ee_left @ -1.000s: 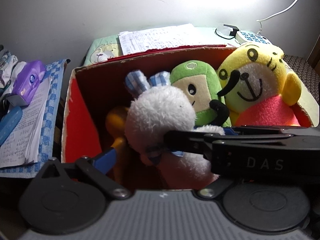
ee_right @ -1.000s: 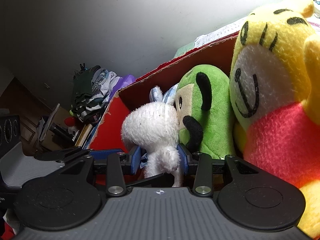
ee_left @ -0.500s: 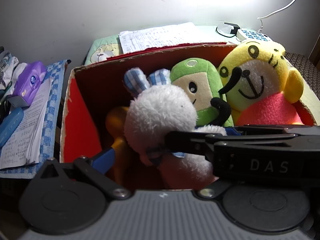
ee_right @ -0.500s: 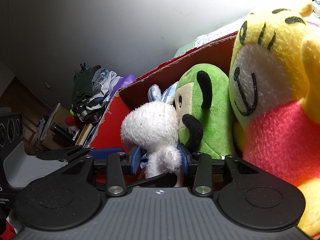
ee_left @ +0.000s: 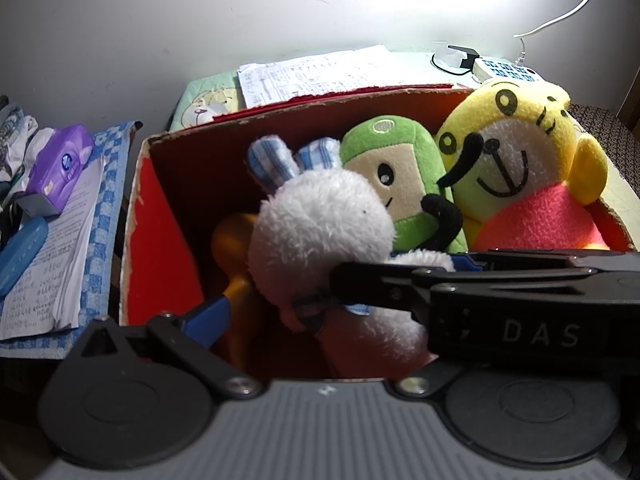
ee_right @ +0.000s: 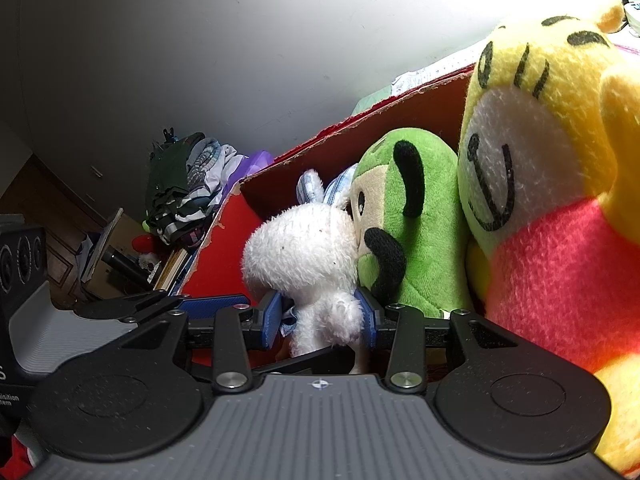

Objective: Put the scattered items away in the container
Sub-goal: 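Lower the white bunny into the box beside the green plush, then open the right gripper and release the bunny in the box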

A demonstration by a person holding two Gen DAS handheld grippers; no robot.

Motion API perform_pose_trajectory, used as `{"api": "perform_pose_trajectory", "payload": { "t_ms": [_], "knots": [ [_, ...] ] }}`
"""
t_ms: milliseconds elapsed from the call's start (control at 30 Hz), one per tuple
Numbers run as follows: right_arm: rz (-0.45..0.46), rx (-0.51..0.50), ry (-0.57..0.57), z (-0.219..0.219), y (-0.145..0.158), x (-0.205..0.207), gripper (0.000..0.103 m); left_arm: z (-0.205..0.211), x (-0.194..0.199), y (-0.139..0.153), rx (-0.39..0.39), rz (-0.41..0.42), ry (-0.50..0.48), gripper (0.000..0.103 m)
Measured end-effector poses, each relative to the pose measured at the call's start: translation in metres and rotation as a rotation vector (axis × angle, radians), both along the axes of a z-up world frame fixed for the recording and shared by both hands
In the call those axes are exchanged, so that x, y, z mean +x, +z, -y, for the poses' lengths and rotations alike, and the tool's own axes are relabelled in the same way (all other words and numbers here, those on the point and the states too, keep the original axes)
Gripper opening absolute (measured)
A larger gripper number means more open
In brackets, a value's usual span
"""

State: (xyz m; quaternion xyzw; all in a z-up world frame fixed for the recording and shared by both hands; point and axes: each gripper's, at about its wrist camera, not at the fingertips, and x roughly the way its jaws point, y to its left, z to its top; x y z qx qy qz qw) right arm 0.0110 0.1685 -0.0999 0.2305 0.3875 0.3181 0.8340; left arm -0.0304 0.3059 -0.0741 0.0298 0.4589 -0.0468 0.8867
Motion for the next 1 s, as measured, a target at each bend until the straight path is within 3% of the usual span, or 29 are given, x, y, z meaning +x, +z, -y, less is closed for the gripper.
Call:
{"api": "perform_pose_trajectory", "payload": {
  "t_ms": [1000],
  "knots": [
    [0.045, -0.025, -0.002, 0.001, 0.012, -0.013, 0.045, 0.009, -0.008, 0.007, 0.011, 0.021, 0.002, 0.102]
  ]
}}
